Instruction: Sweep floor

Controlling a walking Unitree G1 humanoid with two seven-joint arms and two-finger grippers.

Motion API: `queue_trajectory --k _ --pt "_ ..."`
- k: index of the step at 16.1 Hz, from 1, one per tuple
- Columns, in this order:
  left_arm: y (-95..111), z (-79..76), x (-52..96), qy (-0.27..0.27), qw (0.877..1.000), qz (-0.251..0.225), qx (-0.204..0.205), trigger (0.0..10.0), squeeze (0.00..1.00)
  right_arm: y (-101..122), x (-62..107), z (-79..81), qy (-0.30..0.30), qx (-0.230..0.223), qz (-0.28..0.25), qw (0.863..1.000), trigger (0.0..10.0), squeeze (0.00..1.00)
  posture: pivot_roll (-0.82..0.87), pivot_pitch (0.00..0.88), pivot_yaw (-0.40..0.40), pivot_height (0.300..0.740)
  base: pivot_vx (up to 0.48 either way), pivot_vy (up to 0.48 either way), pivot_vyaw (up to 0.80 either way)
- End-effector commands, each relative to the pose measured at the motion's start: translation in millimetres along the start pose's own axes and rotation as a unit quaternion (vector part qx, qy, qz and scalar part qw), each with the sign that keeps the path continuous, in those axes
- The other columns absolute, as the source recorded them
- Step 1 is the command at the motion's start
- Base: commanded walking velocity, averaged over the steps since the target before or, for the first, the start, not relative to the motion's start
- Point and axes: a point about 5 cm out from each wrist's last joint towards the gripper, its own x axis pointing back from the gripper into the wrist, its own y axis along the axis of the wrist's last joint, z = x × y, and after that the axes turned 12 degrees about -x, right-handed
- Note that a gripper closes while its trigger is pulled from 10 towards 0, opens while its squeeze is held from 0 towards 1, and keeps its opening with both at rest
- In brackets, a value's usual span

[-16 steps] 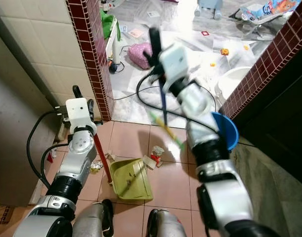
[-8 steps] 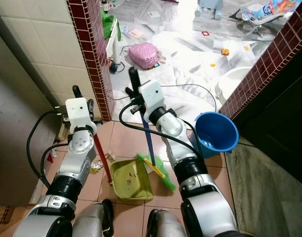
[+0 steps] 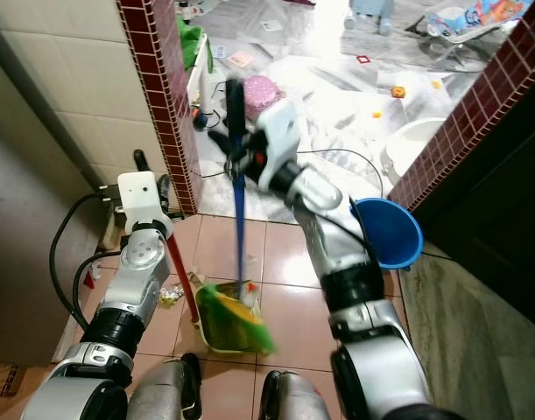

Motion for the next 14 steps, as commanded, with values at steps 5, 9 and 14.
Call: queue_trajectory --k 5,9,14 --pt "15.5 -14.6 10.2 -0.08 0.997 0.002 0.02 10.0 0.0 56.8 1.0 -17.0 -0.072 0.116 -0.101 0.985 10.0 0.0 -0.04 0.141 -0.044 0.74 0.0 0.0 0.0" --pt "17.0 -13.0 21.2 -0.112 0.993 0.0 0.024 10.0 0.0 53.9 5.2 -27.4 -0.108 0.113 -0.1 0.983 10.0 0.0 -0.02 0.14 -0.042 0.74 0.0 0.0 0.0" --pt "44.3 6.1 29.0 -0.096 0.992 -0.075 -0.042 10.0 0.0 40.6 12.2 -26.2 -0.12 0.173 -0.088 0.974 10.0 0.0 -0.02 0.148 -0.033 0.74 0.0 0.0 0.0"
